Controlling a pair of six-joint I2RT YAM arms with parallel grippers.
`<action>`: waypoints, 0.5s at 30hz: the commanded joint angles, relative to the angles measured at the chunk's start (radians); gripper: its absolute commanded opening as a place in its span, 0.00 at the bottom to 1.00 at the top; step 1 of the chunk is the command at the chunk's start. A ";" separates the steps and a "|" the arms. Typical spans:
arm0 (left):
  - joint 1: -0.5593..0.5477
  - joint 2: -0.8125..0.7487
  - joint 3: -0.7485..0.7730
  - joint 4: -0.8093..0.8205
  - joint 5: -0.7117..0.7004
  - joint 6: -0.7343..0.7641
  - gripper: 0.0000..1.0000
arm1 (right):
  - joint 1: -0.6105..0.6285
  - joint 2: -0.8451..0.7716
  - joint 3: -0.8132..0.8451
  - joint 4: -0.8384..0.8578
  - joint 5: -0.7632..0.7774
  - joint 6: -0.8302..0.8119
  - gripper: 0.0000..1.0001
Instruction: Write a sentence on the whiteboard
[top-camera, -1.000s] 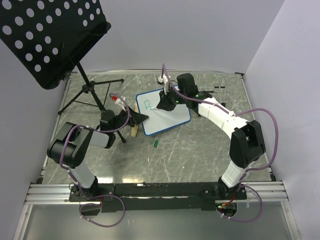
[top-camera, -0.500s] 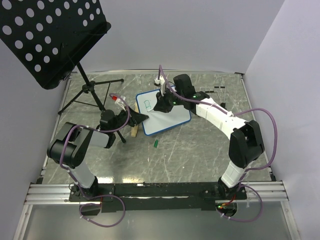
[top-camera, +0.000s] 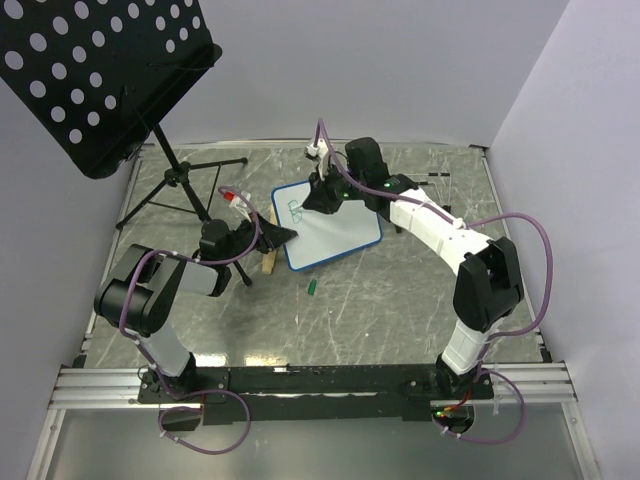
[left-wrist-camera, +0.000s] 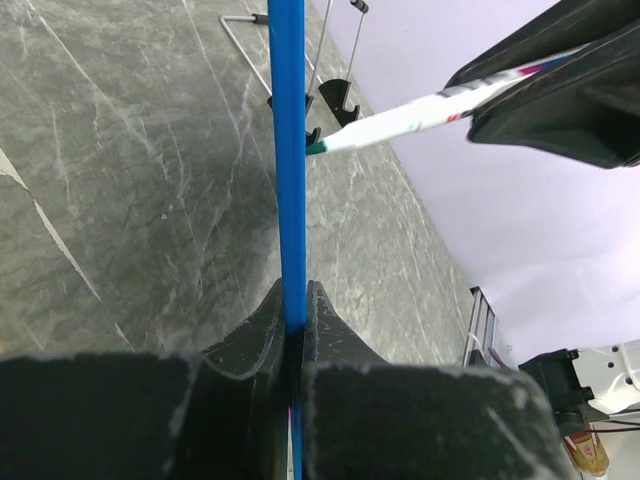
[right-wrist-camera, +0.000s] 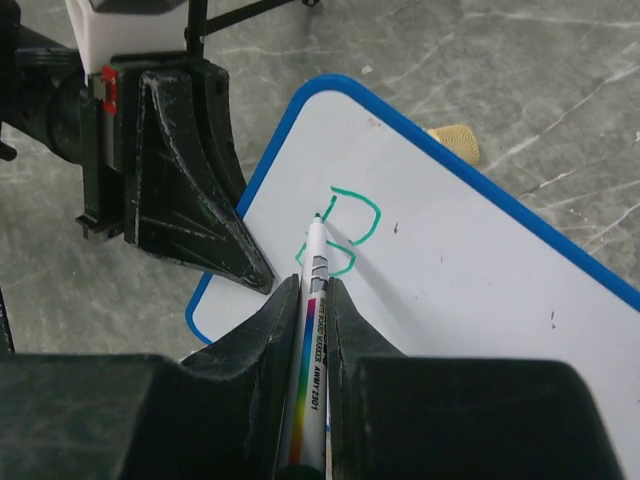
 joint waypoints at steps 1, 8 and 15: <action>-0.001 -0.032 0.038 0.160 0.030 -0.003 0.01 | -0.007 -0.031 0.054 0.041 -0.035 0.029 0.00; -0.001 -0.036 0.038 0.173 0.032 -0.014 0.01 | -0.068 -0.088 0.038 0.037 -0.062 0.046 0.00; -0.001 -0.058 0.028 0.159 0.029 -0.008 0.01 | -0.154 -0.191 -0.103 0.070 -0.124 0.023 0.00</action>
